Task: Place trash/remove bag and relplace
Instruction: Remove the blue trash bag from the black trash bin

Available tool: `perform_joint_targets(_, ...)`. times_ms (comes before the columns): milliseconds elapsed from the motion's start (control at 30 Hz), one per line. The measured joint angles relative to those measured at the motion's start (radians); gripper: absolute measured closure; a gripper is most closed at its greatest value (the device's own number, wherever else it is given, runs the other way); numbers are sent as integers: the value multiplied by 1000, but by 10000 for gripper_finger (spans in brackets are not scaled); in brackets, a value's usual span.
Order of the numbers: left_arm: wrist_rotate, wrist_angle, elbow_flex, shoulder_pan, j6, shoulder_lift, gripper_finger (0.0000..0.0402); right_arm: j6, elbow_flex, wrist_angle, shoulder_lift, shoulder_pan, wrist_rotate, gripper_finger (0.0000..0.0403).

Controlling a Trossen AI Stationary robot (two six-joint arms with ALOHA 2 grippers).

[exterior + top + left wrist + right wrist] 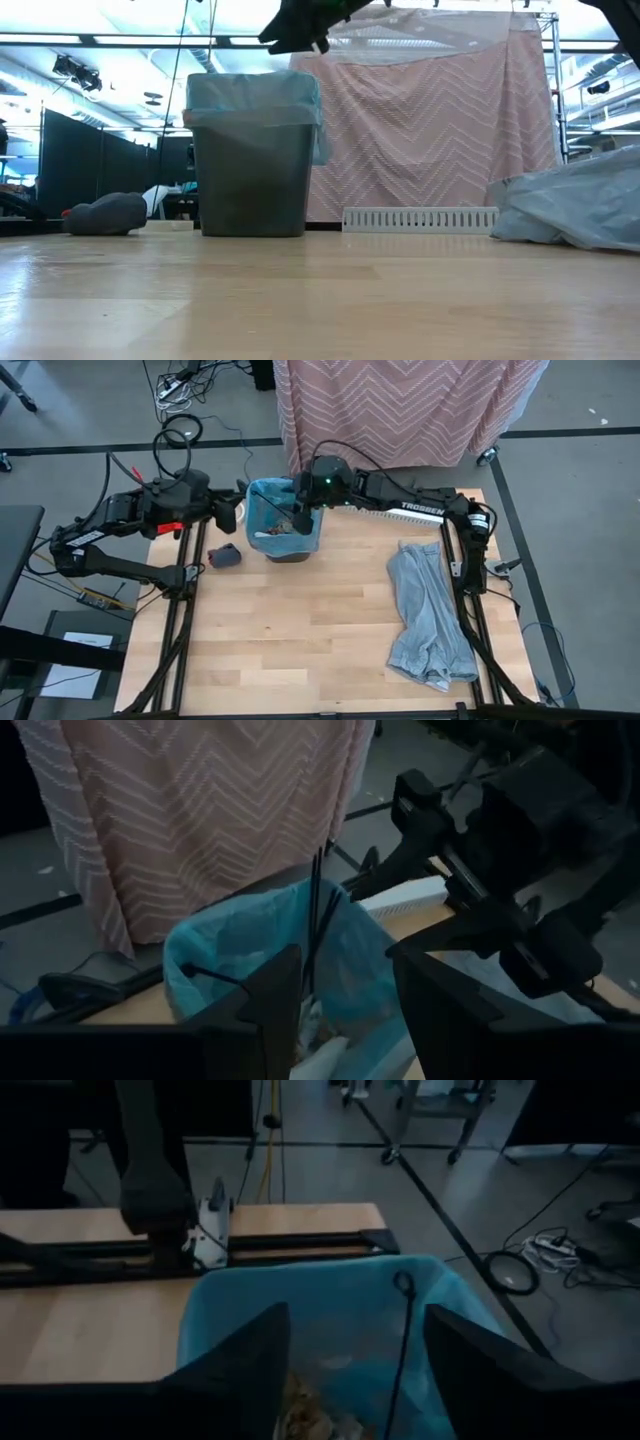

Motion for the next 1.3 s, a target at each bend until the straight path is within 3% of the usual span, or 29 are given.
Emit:
perform_joint_targets(133, -9, 14, 0, 0, -12, 0, 233, -4, 0, -43, -2, -12, 37, 165)
perform_joint_targets(367, 50, 14, 0, 0, -108, 0, 233, -97, 2, -293, -127, -128, 145, 181)
perform_joint_targets(467, 61, 36, 0, 0, -157, 0, 234, -69, 1, -441, -141, -217, 59, 189)
perform_joint_targets(567, 82, 64, 0, -1, -193, 0, 234, -43, -3, -521, -133, -303, -106, 192)
perform_joint_targets(667, 92, 100, 0, -2, -212, 5, 234, -45, -26, -514, -120, -359, -216, 193)
perform_joint_targets(1033, 119, 188, 1, -3, -270, 56, 234, -56, -164, -255, -49, -388, -267, 193)
perform_joint_targets(1300, 126, 205, 0, -3, -270, 85, 234, -60, -169, -205, 29, -385, -297, 195)
